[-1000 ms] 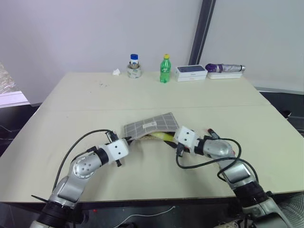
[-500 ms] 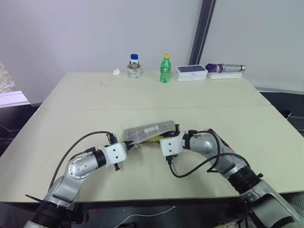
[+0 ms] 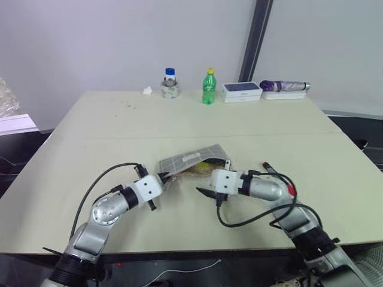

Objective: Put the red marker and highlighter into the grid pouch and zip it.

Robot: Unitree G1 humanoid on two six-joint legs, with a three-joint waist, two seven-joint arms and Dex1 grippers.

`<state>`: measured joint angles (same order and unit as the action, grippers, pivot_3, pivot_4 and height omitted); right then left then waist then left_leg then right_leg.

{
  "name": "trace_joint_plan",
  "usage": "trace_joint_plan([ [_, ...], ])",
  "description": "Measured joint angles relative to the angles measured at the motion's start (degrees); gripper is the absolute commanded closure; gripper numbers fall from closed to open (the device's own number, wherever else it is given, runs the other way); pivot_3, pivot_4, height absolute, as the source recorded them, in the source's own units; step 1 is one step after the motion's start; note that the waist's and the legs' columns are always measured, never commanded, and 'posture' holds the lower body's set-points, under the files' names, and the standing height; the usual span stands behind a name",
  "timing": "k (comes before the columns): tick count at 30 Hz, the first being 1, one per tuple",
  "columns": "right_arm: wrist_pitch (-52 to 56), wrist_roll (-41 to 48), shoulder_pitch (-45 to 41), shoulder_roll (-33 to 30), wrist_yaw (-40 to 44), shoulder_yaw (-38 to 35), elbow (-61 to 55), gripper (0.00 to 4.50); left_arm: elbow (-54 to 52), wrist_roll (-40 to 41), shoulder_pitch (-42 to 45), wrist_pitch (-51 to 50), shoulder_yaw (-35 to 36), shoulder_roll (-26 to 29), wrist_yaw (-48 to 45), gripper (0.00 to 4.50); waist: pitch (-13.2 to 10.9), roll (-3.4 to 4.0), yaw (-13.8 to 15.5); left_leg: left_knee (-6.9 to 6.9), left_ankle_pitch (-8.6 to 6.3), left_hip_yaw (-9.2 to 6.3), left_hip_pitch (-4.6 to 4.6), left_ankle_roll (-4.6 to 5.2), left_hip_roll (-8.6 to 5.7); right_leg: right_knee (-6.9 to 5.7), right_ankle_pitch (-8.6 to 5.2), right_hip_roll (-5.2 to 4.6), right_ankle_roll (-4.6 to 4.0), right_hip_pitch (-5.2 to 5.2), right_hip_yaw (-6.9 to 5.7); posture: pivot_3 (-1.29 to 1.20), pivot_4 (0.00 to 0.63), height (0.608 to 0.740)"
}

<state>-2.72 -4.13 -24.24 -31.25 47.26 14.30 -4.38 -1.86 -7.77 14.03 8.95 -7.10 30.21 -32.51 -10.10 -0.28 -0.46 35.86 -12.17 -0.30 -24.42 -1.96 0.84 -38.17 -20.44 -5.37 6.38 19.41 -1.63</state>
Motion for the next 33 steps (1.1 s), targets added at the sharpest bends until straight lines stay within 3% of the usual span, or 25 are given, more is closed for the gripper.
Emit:
trace_joint_plan([
  [3, 4.6, 9.4, 5.0, -1.3, 3.4, -4.3, -6.6, 0.04, 1.5, 0.0, 0.6, 0.1, 1.1, 1.0, 0.3, 4.5, 0.0, 0.0, -0.1, 0.0, -0.01, 0.0, 0.0, 0.02, 0.01, 0.01, 0.0, 0.0, 0.0, -0.01, 0.0, 0.0, 0.15, 0.74],
  [7, 13.1, 20.9, 10.7, -0.2, -0.8, -16.0, -10.8, 0.04, 2.4, 0.1, 1.0, 0.8, 1.4, 1.1, 0.6, 4.5, 0.0, -0.01, 0.1, 0.04, -0.02, -0.03, 0.02, 0.03, 0.02, 0.01, 0.0, -0.03, 0.0, -0.09, -0.02, 0.0, 0.15, 0.74],
  [10, 14.8, 21.5, 16.0, -0.2, -6.4, -22.7, -10.9, 0.04, 3.6, 0.8, 0.7, 1.8, 1.6, 1.2, 0.4, 4.5, 0.0, -0.01, 0.3, 0.03, -0.02, -0.01, 0.02, 0.04, 0.01, 0.01, 0.0, -0.04, 0.0, -0.07, -0.01, 0.0, 0.15, 0.74],
  [16, 16.6, 14.2, 24.4, -2.9, -16.1, -29.7, -6.7, 0.04, 6.3, 1.0, 1.7, 4.1, 1.6, 1.7, 0.0, 4.5, 0.0, 0.01, 0.8, 0.07, -0.02, 0.07, 0.04, 0.04, -0.02, -0.01, 0.0, -0.04, 0.0, -0.05, 0.03, 0.0, 0.15, 0.74],
  [21, 20.3, 14.0, 24.0, -5.7, -14.6, -30.1, -0.7, 0.04, 8.3, 0.9, 3.3, 5.7, 1.0, 1.1, -0.2, 4.5, 0.0, 0.01, 0.8, 0.06, -0.03, 0.08, 0.04, 0.05, -0.02, 0.0, 0.0, 0.0, 0.0, -0.06, 0.03, 0.0, 0.15, 0.74],
  [26, 30.5, 19.0, 18.6, -5.9, -12.1, -30.6, 4.3, 0.04, 8.5, 1.0, 3.8, 6.8, 0.5, -0.1, -1.1, 4.5, 0.0, -0.03, 0.7, 0.12, -0.04, 0.06, 0.1, 0.06, 0.02, -0.01, 0.0, 0.04, 0.0, -0.17, 0.03, 0.0, 0.15, 0.74],
  [29, 35.3, 22.0, 16.3, -5.6, -12.2, -31.9, 5.9, 1.28, 8.4, 1.0, 3.6, 6.8, 0.6, -0.1, -1.1, 4.5, 0.0, -0.03, 0.8, 0.12, -0.04, 0.06, 0.1, 0.07, 0.02, 0.0, 0.0, 0.01, 0.0, -0.17, 0.04, 0.0, 0.15, 0.74],
  [33, 37.8, 23.5, 15.9, -5.9, -11.0, -32.2, 5.5, 3.34, 7.7, 1.0, 2.6, 6.7, 0.6, -0.1, -1.1, 4.5, 0.0, -0.03, 0.9, 0.1, -0.06, 0.06, 0.08, 0.1, 0.02, 0.02, 0.0, 0.02, 0.0, -0.16, 0.04, 0.0, 0.15, 0.74],
])
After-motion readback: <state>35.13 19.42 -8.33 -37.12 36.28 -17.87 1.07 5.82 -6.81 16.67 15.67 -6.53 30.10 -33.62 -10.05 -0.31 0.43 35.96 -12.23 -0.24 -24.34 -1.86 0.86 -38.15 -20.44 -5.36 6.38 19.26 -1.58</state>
